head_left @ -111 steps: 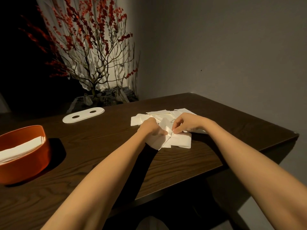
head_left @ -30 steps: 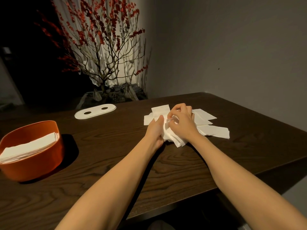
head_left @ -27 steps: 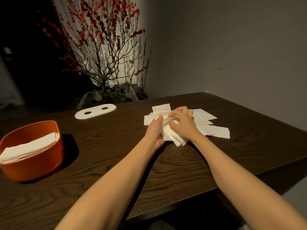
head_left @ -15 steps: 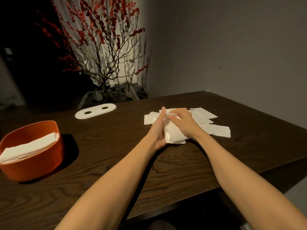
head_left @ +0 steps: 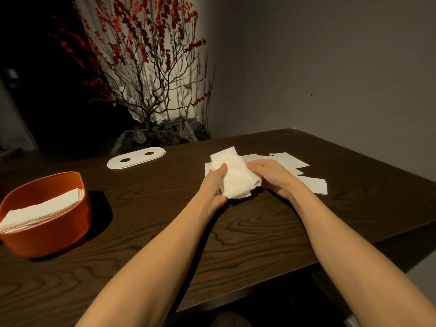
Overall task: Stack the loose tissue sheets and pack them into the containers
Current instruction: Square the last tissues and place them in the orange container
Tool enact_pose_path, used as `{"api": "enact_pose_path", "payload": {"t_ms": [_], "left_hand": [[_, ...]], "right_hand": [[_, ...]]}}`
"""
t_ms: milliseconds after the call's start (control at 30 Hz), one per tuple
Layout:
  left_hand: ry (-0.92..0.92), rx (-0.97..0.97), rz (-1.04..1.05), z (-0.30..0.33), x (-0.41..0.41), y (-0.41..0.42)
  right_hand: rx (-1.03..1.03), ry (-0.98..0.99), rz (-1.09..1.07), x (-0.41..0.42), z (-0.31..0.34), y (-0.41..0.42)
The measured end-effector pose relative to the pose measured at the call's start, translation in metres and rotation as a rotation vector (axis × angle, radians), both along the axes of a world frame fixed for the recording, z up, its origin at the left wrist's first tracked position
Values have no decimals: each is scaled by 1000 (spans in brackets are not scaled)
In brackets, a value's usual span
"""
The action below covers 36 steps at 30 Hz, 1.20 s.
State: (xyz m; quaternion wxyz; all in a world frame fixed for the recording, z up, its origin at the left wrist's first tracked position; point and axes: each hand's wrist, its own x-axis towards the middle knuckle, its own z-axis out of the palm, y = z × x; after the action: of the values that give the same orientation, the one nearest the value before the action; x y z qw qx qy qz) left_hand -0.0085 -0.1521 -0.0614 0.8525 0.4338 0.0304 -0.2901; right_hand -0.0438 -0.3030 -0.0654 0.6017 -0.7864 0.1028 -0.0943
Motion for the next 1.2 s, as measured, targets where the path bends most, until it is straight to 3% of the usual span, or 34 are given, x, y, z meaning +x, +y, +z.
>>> {"api": "enact_pose_path", "payload": {"t_ms": [233, 433, 767, 933, 1200], "left_hand": [[39, 127, 48, 4, -6, -5], [-17, 140, 91, 7, -8, -5], [-128, 236, 194, 2, 1, -6], [-99, 160, 121, 4, -5, -4], [-351, 216, 150, -1, -2, -8]], "right_hand": [[34, -48, -32, -2, 2, 6], [-57, -19, -56, -2, 0, 8], [1, -24, -114, -1, 1, 12], [85, 19, -163, 1, 1, 14], [82, -10, -207, -2, 4, 14]]}}
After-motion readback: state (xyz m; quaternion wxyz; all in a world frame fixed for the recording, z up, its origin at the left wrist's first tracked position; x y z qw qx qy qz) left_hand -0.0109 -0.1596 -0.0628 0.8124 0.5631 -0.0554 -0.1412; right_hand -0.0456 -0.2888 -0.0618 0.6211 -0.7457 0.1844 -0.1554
